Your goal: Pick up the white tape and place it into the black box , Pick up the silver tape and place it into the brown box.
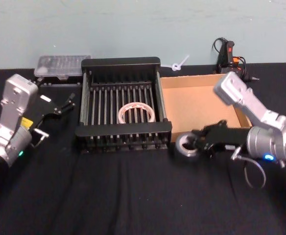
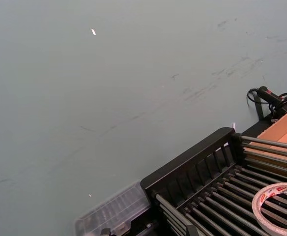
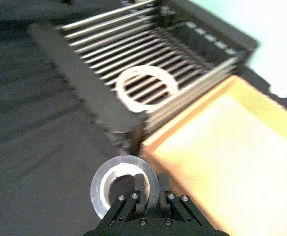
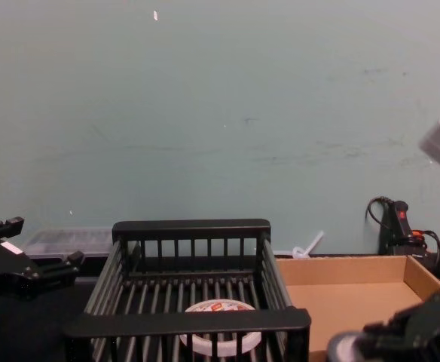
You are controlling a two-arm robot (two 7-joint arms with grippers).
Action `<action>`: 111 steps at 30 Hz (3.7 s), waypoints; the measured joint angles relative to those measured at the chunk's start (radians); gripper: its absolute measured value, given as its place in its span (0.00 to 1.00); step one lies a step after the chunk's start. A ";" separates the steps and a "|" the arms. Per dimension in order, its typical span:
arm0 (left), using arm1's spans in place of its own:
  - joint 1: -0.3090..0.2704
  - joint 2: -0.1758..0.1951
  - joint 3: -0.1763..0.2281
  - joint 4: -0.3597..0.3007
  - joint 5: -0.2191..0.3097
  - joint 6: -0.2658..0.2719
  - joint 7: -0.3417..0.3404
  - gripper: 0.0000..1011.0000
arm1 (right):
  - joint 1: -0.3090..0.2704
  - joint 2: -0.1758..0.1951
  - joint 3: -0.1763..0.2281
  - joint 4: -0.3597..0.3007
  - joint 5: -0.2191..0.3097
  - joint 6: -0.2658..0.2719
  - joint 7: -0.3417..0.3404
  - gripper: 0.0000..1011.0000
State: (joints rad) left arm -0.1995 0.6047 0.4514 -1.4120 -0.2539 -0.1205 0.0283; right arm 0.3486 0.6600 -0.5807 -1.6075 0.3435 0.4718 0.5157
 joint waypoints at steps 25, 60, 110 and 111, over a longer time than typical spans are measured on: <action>0.000 0.000 0.000 0.000 0.000 0.000 0.000 0.99 | 0.166 -0.203 0.067 0.349 -0.120 -0.013 -0.153 0.17; 0.000 0.000 0.000 0.000 0.000 0.000 0.000 0.99 | 0.195 -0.235 0.071 0.413 -0.139 -0.027 -0.156 0.49; 0.000 0.000 0.000 0.000 0.000 0.000 0.000 0.99 | -0.207 -0.268 0.238 0.111 -0.304 -0.371 -0.570 0.99; 0.000 0.000 0.000 0.000 0.000 0.000 0.000 0.99 | -0.216 -0.267 0.242 0.107 -0.307 -0.377 -0.572 0.99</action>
State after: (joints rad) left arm -0.1995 0.6047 0.4514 -1.4119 -0.2539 -0.1206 0.0283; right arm 0.1322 0.3931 -0.3391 -1.5004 0.0363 0.0952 -0.0565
